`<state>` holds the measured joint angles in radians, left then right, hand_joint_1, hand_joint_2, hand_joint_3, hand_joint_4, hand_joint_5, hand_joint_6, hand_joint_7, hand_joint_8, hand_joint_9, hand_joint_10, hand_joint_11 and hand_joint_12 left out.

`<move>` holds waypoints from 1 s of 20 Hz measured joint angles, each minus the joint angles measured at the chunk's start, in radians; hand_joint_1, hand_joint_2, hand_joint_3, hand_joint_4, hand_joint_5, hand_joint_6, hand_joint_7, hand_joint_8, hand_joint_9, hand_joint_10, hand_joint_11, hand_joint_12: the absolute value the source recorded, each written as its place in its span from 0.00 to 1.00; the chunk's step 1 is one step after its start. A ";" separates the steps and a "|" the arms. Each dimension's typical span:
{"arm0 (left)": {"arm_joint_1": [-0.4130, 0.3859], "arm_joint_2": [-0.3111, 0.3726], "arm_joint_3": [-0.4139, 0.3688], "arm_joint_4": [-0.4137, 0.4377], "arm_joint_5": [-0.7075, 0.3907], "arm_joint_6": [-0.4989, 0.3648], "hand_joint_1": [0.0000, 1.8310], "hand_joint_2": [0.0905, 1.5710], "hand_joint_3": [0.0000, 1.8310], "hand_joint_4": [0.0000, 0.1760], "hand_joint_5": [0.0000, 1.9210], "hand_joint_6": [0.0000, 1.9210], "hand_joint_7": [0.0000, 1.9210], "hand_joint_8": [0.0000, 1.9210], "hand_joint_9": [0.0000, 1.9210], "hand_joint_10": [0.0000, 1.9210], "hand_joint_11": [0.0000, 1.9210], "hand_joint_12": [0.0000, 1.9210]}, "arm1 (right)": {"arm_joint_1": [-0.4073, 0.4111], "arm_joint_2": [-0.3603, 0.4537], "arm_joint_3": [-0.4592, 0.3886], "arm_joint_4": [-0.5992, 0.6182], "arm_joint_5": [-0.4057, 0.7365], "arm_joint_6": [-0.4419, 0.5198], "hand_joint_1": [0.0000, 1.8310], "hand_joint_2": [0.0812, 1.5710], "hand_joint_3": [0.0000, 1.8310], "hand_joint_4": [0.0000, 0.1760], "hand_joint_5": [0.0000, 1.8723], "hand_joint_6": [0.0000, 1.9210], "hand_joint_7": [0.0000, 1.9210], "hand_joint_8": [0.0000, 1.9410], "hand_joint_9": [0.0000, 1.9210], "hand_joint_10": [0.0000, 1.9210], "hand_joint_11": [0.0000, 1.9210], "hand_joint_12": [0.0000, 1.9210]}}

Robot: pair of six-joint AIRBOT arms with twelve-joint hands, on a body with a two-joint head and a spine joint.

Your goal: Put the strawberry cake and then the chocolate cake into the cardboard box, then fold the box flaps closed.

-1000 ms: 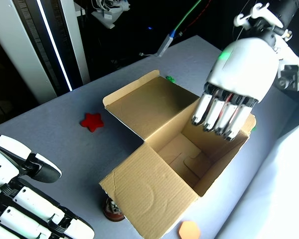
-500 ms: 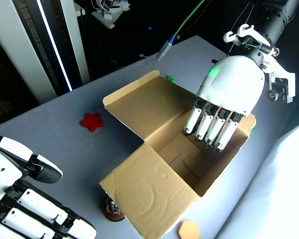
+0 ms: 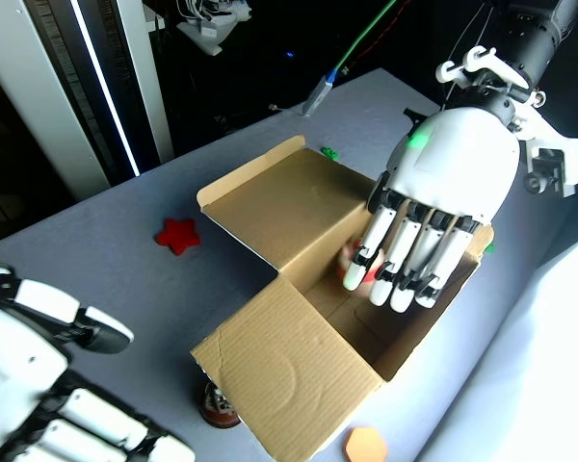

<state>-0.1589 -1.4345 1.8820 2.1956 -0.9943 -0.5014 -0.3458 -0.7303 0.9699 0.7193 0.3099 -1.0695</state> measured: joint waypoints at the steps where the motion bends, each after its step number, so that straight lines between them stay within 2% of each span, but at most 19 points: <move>1: -0.007 0.010 -0.003 0.000 0.001 -0.001 0.25 0.56 0.00 0.42 0.05 0.00 0.07 0.00 0.10 0.00 0.00 0.49 | 0.000 -0.016 0.011 0.019 -0.017 0.000 0.54 0.67 0.00 0.09 0.00 0.00 0.03 0.00 0.02 0.00 0.00 0.00; 3: -0.013 0.026 -0.013 0.003 -0.004 0.000 0.25 0.56 0.00 0.44 0.05 0.00 0.08 0.00 0.12 0.00 0.00 0.52 | 0.000 -0.035 0.023 0.022 -0.026 0.000 0.52 0.68 0.00 0.11 0.00 0.00 0.03 0.00 0.02 0.00 0.00 0.00; 6: -0.027 0.043 -0.015 0.010 -0.013 0.003 0.23 0.60 0.01 0.42 0.05 0.00 0.09 0.00 0.12 0.00 0.00 0.52 | -0.008 -0.089 0.039 0.020 -0.024 0.000 0.52 0.67 0.00 0.07 0.01 0.00 0.04 0.01 0.03 0.00 0.00 0.00; 7: -0.030 0.047 -0.014 0.014 -0.016 0.002 0.22 0.60 0.01 0.44 0.07 0.00 0.10 0.00 0.13 0.01 0.00 0.53 | -0.015 -0.109 0.048 0.021 -0.021 0.000 0.53 0.67 0.00 0.06 0.00 0.00 0.04 0.00 0.02 0.00 0.00 0.00; 8: -0.034 0.048 -0.012 0.018 -0.022 0.003 0.21 0.61 0.01 0.40 0.07 0.00 0.11 0.00 0.14 0.01 0.00 0.54 | -0.021 -0.124 0.057 0.021 -0.017 0.000 0.53 0.67 0.00 0.07 0.00 0.00 0.04 0.00 0.02 0.00 0.00 0.00; 12: -0.050 0.063 0.009 0.020 -0.032 0.003 0.16 0.62 0.01 0.40 0.09 0.01 0.11 0.00 0.13 0.00 0.00 0.53 | -0.033 -0.173 0.100 0.025 0.031 0.000 0.59 0.63 0.00 0.08 0.02 0.01 0.03 0.00 0.03 0.00 0.00 0.00; 16: -0.061 0.119 0.011 0.041 -0.053 -0.017 0.14 0.63 0.00 0.40 0.09 0.00 0.11 0.00 0.13 0.00 0.00 0.52 | -0.053 -0.245 0.154 0.025 0.052 0.000 0.62 0.63 0.00 0.04 0.01 0.00 0.02 0.00 0.02 0.00 0.00 0.00; 17: -0.066 0.132 0.011 0.045 -0.054 -0.021 0.14 0.63 0.00 0.43 0.09 0.00 0.11 0.00 0.13 0.00 0.00 0.52 | -0.055 -0.256 0.163 0.027 0.053 0.000 0.63 0.63 0.00 0.04 0.01 0.00 0.02 0.00 0.02 0.00 0.00 0.00; 20: -0.082 0.183 0.010 0.055 -0.064 -0.031 0.16 0.63 0.00 0.43 0.09 0.00 0.10 0.00 0.13 0.00 0.00 0.51 | -0.059 -0.307 0.211 0.027 0.066 -0.005 0.62 0.63 0.00 0.05 0.00 0.00 0.00 0.00 0.00 0.00 0.00 0.00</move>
<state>-0.2405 -1.2518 1.8923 2.2509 -1.0584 -0.5327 -0.4046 -1.0370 1.1805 0.7460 0.3756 -1.0740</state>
